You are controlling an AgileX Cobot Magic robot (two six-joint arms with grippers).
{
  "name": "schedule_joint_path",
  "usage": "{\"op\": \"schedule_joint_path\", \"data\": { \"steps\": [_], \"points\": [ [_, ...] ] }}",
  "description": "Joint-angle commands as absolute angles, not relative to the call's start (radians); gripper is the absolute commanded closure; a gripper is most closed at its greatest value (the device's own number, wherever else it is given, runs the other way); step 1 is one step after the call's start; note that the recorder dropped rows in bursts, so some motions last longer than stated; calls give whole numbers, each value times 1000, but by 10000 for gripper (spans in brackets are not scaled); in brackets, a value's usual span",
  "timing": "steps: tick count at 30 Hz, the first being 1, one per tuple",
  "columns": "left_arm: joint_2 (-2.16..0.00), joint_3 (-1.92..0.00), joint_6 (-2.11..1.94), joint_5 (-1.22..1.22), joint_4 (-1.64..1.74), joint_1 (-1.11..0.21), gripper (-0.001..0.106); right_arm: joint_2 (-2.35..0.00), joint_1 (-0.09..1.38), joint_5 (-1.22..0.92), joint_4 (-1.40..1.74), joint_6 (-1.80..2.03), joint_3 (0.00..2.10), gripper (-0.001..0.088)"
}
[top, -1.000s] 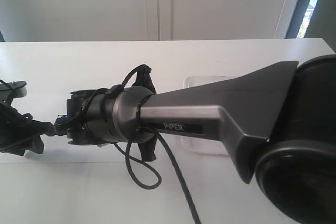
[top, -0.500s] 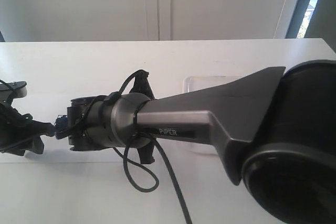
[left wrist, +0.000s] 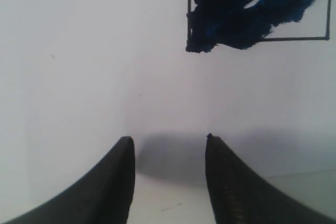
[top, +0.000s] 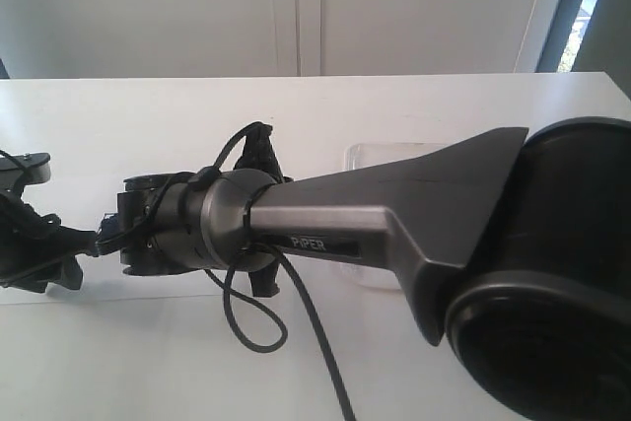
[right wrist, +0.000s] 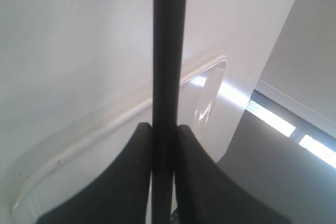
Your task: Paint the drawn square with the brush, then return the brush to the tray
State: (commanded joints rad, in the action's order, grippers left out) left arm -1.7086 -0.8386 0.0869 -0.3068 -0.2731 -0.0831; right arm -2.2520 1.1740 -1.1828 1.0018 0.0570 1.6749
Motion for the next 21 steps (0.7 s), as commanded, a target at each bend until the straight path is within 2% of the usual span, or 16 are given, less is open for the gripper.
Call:
{"op": "schedule_joint_path", "data": {
  "steps": [11, 21],
  "points": [
    [-1659, -841, 87, -276, -273, -83, 570, -2278, 1174, -1177, 985, 48, 1675, 868],
    [-1697, -841, 87, -238, -273, -83, 570, -2278, 1174, -1182, 984, 48, 1675, 868]
  ]
}}
